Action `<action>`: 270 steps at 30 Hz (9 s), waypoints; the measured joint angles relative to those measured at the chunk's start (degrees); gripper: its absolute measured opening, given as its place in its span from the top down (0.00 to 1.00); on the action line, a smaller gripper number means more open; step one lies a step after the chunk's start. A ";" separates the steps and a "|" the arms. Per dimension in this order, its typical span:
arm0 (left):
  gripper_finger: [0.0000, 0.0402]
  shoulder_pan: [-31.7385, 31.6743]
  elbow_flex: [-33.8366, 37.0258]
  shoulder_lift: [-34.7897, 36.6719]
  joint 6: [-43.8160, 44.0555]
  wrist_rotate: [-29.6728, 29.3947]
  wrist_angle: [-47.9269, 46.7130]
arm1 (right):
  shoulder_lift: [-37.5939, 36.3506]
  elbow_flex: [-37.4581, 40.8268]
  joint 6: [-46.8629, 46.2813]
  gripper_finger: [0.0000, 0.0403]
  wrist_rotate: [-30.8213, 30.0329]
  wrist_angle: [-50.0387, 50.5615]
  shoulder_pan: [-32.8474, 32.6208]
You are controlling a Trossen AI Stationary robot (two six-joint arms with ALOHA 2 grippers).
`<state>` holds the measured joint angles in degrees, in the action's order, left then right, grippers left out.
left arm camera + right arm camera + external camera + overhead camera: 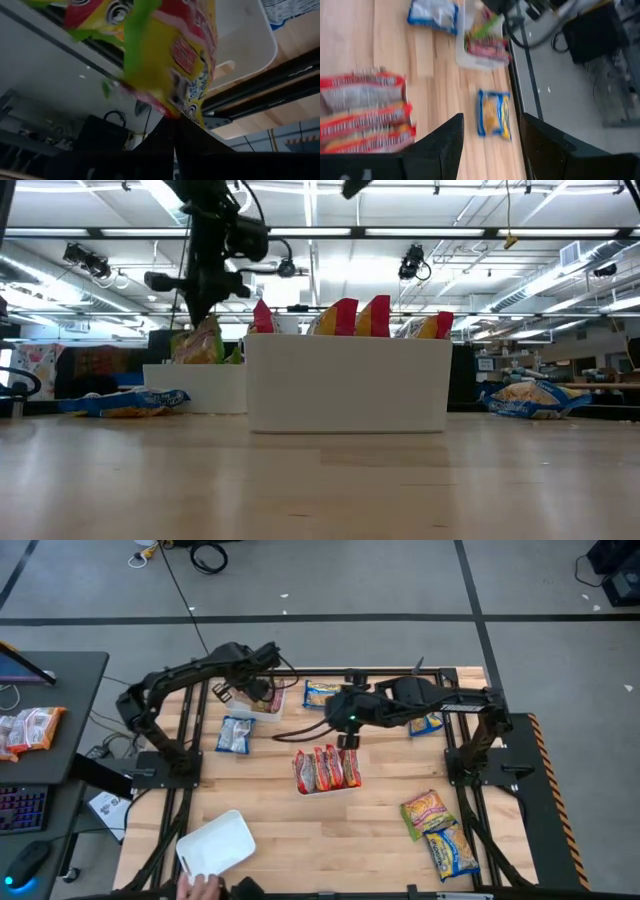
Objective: Sort Maruchan noodles
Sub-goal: Put the green noodle pack into the top white bin
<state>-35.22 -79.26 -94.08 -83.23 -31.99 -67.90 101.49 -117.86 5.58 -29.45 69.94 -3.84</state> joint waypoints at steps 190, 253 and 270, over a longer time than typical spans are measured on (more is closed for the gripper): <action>0.96 -27.12 25.70 14.23 87.22 33.15 27.10 | -8.91 10.40 -23.72 0.57 13.77 -22.50 12.90; 0.96 -19.58 39.24 14.34 82.20 61.30 41.52 | 38.78 -4.61 -28.89 0.57 26.32 -36.00 19.46; 0.45 -20.08 35.82 18.23 84.26 65.13 39.29 | 35.33 -5.14 -24.77 0.56 22.30 -29.18 21.45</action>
<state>-55.31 -43.45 -75.85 1.03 33.14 -28.60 136.81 -123.00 -19.19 -7.16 40.76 17.61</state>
